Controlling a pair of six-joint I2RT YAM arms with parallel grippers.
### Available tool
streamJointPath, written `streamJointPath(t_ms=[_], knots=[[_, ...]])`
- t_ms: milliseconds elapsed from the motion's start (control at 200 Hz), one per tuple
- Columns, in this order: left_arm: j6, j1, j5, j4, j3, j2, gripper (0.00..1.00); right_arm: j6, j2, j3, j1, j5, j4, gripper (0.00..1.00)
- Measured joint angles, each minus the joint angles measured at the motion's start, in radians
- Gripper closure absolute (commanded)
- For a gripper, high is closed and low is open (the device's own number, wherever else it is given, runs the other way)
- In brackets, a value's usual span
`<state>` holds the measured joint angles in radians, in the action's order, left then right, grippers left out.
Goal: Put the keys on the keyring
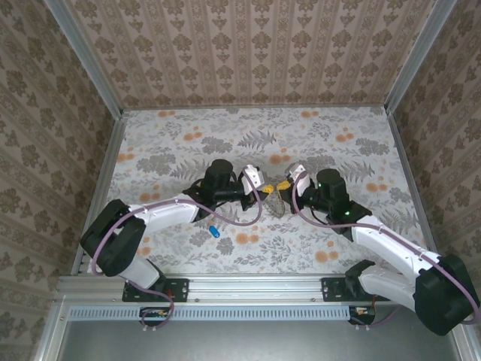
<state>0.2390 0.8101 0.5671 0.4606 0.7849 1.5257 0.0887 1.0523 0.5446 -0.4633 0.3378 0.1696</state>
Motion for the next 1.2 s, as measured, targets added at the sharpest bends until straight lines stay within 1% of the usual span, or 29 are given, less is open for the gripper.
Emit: streamJointPath(t_ms=[200, 470, 510, 590, 635, 860, 920, 1015, 1195], knots=[[0.000, 0.000, -0.004, 0.005, 0.000, 0.000, 1.00, -0.041, 0.010, 0.035, 0.000, -0.018, -0.058, 1.00], [0.000, 0.000, -0.030, 0.034, -0.014, 0.000, 1.00, -0.090, 0.056, 0.108, 0.016, -0.002, -0.158, 1.00], [-0.001, 0.000, -0.031, 0.039, -0.018, 0.000, 1.00, -0.093, 0.066, 0.118, 0.018, 0.003, -0.174, 0.97], [-0.002, 0.000, -0.034, 0.043, -0.021, 0.005, 1.00, -0.094, 0.090, 0.148, 0.021, 0.011, -0.215, 0.97], [-0.003, 0.000, -0.037, 0.047, -0.021, 0.010, 1.00, -0.093, 0.101, 0.163, 0.023, 0.013, -0.236, 0.95], [-0.008, 0.000, -0.036, 0.059, -0.021, 0.029, 1.00, -0.088, 0.119, 0.183, 0.027, 0.014, -0.288, 0.96], [-0.008, 0.001, -0.036, 0.063, -0.021, 0.029, 1.00, -0.085, 0.121, 0.192, 0.029, 0.014, -0.303, 0.92], [-0.009, 0.001, -0.033, 0.069, -0.021, 0.029, 1.00, -0.073, 0.121, 0.203, 0.035, 0.022, -0.318, 0.90], [-0.010, 0.002, -0.003, 0.071, -0.021, 0.029, 1.00, -0.055, 0.122, 0.209, 0.058, 0.024, -0.344, 0.78]])
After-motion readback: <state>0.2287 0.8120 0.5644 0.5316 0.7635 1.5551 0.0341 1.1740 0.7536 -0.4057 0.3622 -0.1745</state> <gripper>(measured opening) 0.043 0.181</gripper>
